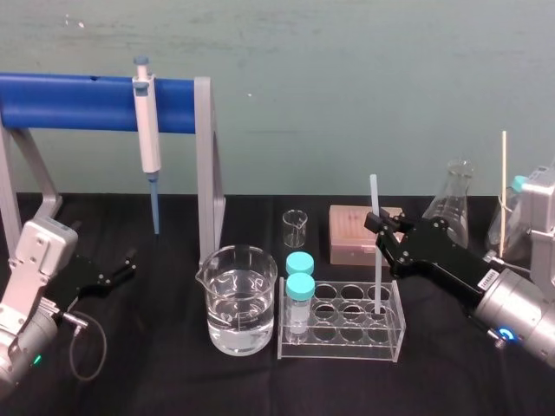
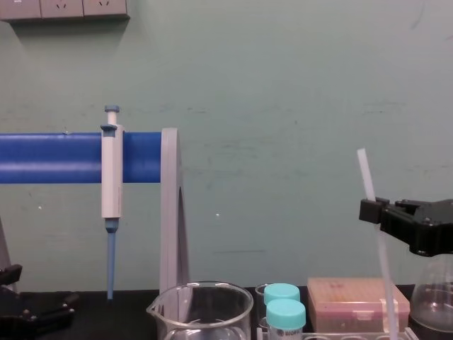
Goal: Pick up the stirring rod with one hand, then place it down.
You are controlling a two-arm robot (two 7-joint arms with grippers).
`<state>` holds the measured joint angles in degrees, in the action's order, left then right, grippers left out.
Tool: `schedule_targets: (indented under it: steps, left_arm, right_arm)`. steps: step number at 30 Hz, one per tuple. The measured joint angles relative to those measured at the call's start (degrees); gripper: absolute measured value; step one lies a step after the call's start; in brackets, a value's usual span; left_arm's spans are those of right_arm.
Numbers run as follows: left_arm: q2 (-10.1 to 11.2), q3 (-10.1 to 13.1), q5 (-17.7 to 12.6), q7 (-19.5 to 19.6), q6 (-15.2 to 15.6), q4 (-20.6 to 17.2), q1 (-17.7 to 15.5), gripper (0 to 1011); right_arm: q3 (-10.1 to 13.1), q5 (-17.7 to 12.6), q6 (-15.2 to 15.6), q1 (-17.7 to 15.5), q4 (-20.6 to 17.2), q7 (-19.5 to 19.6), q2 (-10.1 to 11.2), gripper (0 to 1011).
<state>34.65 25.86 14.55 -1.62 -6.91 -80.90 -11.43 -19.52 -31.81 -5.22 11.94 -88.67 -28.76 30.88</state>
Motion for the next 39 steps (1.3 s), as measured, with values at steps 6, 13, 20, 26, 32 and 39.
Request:
schedule_targets:
  steps: [6, 13, 20, 26, 32, 39]
  left_arm:
    - [0.00, 0.00, 0.00, 0.00, 0.00, 0.00, 0.00, 1000]
    - [0.00, 0.00, 0.00, 0.00, 0.00, 0.00, 0.00, 1000]
    - [0.00, 0.00, 0.00, 0.00, 0.00, 0.00, 0.00, 1000]
    - [0.00, 0.00, 0.00, 0.00, 0.00, 0.00, 0.00, 1000]
    - [0.00, 0.00, 0.00, 0.00, 0.00, 0.00, 0.00, 1000]
    - [0.00, 0.00, 0.00, 0.00, 0.00, 0.00, 0.00, 1000]
  right_arm:
    - [1.55, -0.97, -0.98, -0.75, -0.89, -1.35, -0.20, 69]
    - [3.41, -1.35, -2.52, 0.46, -1.91, -1.62, -0.54, 69]
    - [4.68, -0.97, -4.38, 2.51, -2.15, -1.95, -1.26, 70]
    - [5.01, -0.64, -4.87, 3.00, -1.96, -2.30, -1.63, 70]
    - [5.16, -0.62, -4.88, 2.88, -2.04, -2.31, -1.84, 70]
    - [5.34, -0.59, -4.81, 2.35, -2.36, -2.31, -1.88, 70]
